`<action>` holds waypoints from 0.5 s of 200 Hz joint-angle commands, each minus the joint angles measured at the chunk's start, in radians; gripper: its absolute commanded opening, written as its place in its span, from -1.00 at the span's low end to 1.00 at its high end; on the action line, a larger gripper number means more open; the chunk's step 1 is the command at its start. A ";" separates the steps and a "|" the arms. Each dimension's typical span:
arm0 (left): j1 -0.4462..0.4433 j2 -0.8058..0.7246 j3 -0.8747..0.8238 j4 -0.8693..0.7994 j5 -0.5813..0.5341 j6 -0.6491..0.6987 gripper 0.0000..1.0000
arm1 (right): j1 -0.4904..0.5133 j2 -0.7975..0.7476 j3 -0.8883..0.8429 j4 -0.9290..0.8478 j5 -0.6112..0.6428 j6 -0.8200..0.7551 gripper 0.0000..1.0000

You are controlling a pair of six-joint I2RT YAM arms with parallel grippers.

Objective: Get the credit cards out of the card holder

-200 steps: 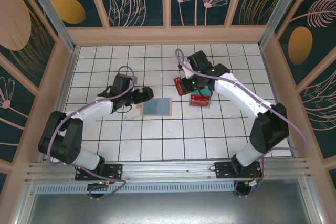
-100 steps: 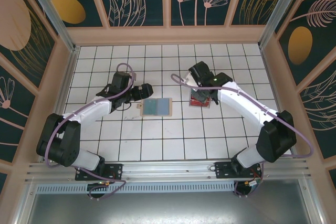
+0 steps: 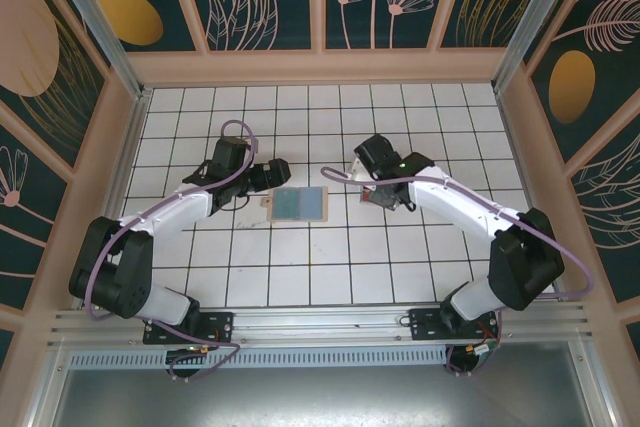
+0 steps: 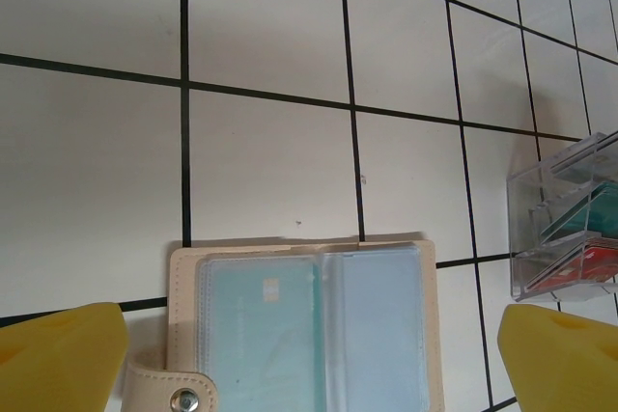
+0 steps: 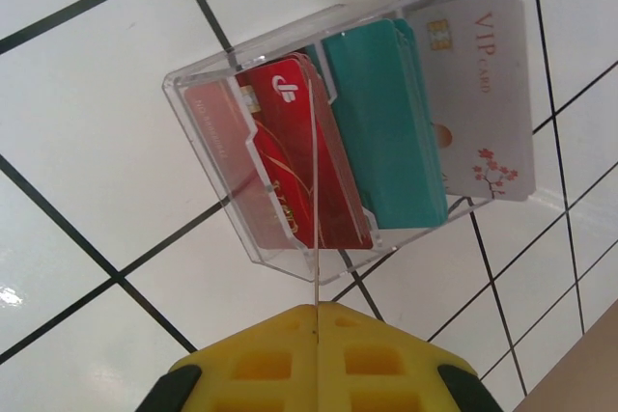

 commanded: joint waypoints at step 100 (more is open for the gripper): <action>0.005 -0.020 0.007 -0.009 -0.022 0.019 0.97 | 0.038 0.002 -0.081 0.116 0.076 -0.132 -1.00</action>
